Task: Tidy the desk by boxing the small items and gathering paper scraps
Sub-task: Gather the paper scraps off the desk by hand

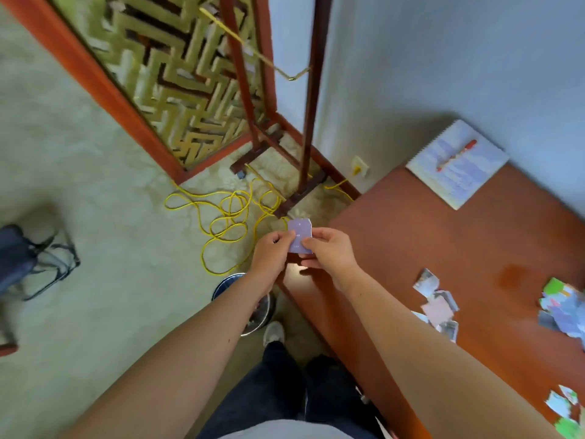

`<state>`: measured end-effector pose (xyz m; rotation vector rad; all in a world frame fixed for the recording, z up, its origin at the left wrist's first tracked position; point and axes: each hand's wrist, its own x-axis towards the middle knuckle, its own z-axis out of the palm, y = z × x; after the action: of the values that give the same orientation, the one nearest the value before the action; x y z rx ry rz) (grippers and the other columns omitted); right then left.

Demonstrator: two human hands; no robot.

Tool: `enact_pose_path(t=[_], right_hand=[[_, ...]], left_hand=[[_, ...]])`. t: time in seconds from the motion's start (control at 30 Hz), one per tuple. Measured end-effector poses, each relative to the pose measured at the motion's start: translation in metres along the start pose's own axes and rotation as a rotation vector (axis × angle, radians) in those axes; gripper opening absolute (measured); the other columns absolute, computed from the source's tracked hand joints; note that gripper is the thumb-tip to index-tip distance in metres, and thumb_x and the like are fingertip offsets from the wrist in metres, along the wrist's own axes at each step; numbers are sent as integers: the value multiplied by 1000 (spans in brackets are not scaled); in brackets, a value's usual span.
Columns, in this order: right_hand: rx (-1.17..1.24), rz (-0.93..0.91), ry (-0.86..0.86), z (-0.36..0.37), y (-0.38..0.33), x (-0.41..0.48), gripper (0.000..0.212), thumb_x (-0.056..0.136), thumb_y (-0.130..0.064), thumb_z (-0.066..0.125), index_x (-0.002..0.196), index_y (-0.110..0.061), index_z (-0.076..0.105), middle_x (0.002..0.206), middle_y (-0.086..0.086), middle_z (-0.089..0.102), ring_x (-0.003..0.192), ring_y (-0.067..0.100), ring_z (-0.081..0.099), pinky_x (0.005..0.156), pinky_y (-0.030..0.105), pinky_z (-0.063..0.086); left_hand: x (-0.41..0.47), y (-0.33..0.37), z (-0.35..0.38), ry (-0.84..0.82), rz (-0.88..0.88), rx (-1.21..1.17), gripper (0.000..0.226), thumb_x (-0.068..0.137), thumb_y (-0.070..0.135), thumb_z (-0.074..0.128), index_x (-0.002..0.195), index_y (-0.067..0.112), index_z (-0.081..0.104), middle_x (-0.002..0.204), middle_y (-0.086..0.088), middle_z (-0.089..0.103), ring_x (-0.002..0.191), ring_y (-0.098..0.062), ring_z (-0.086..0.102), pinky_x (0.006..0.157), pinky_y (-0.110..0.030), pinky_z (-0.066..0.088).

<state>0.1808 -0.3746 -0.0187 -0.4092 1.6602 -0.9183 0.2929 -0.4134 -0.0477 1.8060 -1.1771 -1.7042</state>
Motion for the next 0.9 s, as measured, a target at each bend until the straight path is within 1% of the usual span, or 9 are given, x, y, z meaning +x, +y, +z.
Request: enact_pose_path(t=[0.07,0.27,0.37,0.47,0.53,0.67,0.73,0.8,0.9], right_hand=[[-18,23,-45,30,0,6,13,92,-1,56,98,-8,65,80,8,66,63,14,61,57,25,57],[-65,111,-159,111,11,24,15,90,4,55,88,-9,60,91,12,61,69,19,63,59,26,59],[-78,156,-187,142,26,36,15,90,7,53,98,-4,59,93,9,57,78,21,61,58,23,59],[-116,202,-190,166,52,50,18,90,5,54,105,-1,60,95,8,59,77,17,61,57,22,59],[-153,225,-192,178,73,62,13,90,1,58,102,-4,62,94,7,61,74,14,62,61,23,60],[-208,286,-188,195,122,88,13,89,-3,62,102,-2,65,94,8,63,81,18,65,64,26,61],[-215,325,-183,201,148,103,6,89,-2,62,95,-5,65,93,6,62,83,18,64,63,25,60],[-246,344,-171,206,173,118,11,89,-2,62,86,-12,63,90,2,61,86,19,63,61,24,60],[-304,372,-144,210,215,143,8,90,-2,62,93,-10,62,89,-1,59,91,21,61,62,24,59]], left_hand=[[4,-7,-29,46,-19,-33,22,86,37,60,73,20,63,67,-1,57,64,-20,49,63,-33,40],[20,-40,-103,139,-85,-119,20,91,25,61,71,20,62,60,4,49,56,-14,40,51,-25,32],[29,-63,-128,151,-150,-151,20,91,23,62,72,18,62,58,2,42,42,-10,38,40,-19,31],[38,-87,-144,149,-188,-171,19,93,20,60,75,14,60,49,6,46,30,-5,39,33,-16,30],[47,-107,-151,147,-222,-169,18,93,20,60,77,13,60,41,10,46,33,-3,41,35,-15,32],[72,-164,-153,163,-298,-163,20,90,23,62,73,12,59,58,2,40,53,-12,36,50,-23,30],[85,-192,-151,150,-338,-167,17,91,24,61,82,11,64,60,3,43,54,-11,38,53,-23,31],[99,-220,-148,140,-377,-162,22,92,26,60,91,5,67,63,4,44,55,-11,38,55,-24,31],[120,-265,-139,120,-432,-154,29,93,28,58,97,0,66,61,3,41,53,-13,35,53,-26,28]])
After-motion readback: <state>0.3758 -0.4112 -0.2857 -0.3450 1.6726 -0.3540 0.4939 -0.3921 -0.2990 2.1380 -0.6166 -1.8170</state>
